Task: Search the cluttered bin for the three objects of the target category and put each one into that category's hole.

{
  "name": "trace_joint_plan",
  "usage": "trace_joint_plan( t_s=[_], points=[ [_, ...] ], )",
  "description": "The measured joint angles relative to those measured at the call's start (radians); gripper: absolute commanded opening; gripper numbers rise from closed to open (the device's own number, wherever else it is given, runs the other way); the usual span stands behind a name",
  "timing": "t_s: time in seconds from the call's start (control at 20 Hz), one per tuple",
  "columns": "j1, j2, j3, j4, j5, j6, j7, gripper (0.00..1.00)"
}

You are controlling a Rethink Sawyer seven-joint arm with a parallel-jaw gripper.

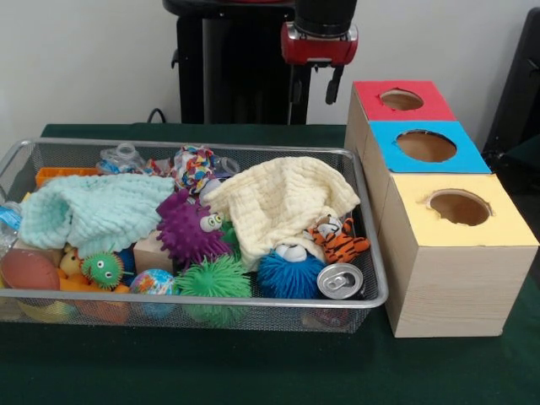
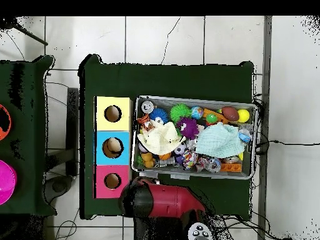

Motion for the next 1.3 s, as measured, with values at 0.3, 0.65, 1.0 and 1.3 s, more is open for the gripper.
trace_joint_plan(
  t_s=[0.3,0.65,1.0,1.3],
  points=[
    [0.012,0.035,0.0,-0.02,0.0,0.0,0.0,1.0],
    [0.029,0.081,0.0,-0.081,0.002,0.017,0.0,1.0],
    [0.033,0.116,0.0,-0.132,0.005,0.036,0.0,1.0],
    [0.034,0.143,0.001,-0.17,0.007,0.04,0.0,1.0]
  ],
)
